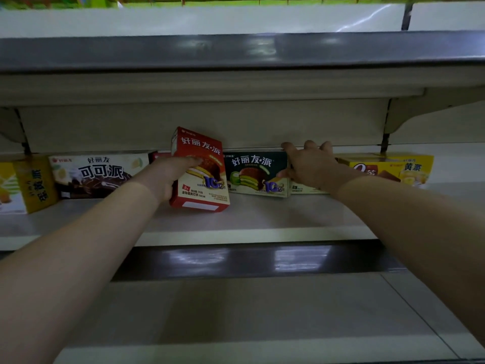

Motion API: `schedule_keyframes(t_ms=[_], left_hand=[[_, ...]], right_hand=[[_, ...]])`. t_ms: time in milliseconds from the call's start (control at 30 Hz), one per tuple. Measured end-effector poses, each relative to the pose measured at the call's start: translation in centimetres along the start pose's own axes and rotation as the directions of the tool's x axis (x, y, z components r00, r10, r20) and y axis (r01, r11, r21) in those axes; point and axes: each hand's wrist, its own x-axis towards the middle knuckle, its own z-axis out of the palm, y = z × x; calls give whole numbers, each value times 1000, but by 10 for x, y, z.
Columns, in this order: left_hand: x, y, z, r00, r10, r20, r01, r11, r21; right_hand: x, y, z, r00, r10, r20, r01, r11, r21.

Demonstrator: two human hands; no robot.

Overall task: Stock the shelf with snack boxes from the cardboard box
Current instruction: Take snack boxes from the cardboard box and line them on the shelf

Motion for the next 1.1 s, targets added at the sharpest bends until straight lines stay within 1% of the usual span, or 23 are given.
schedule_keyframes(t_ms=[67, 167, 233, 333, 433, 600, 700, 767, 967, 1100], left_hand=[[-1, 1, 2, 1000, 5, 0, -5, 1000, -2], [0, -1, 3, 1000, 4, -10, -4, 1000, -6], [0, -1, 2, 1000, 0, -13, 0, 1000, -6], [0, -1, 1, 1000, 4, -15, -4, 1000, -11], [0, -1, 1, 1000, -2, -15, 2, 1000, -9], [1, -2, 0, 1000, -3, -11, 3, 1000, -7], [3, -3, 0, 1000, 4, -11, -4, 1000, -6], [5, -2, 0, 1000, 7, -18, -7, 1000, 4], [3, -1, 0, 1000, 15, -20, -14, 999, 34], [1, 1, -1, 1000, -6, -26, 9, 996, 94]], right_hand=[[1, -3, -2, 1000, 3, 15, -2, 995, -101], [-1, -6, 0, 999, -26, 20, 31, 955, -294], [-4, -5, 3, 999, -40, -15, 32, 937, -347], [0, -6, 4, 998, -27, -63, 6, 953, -303], [11, -10, 5, 998, 1, -56, -15, 970, -241], [26, -10, 11, 998, 40, -39, -48, 967, -249], [30, -12, 19, 995, 73, -66, -89, 956, -280], [34, -11, 23, 993, 82, -88, -102, 962, -252], [42, -14, 28, 990, 108, -90, -124, 972, -201], [43, -17, 34, 990, 117, -76, -131, 969, -210]])
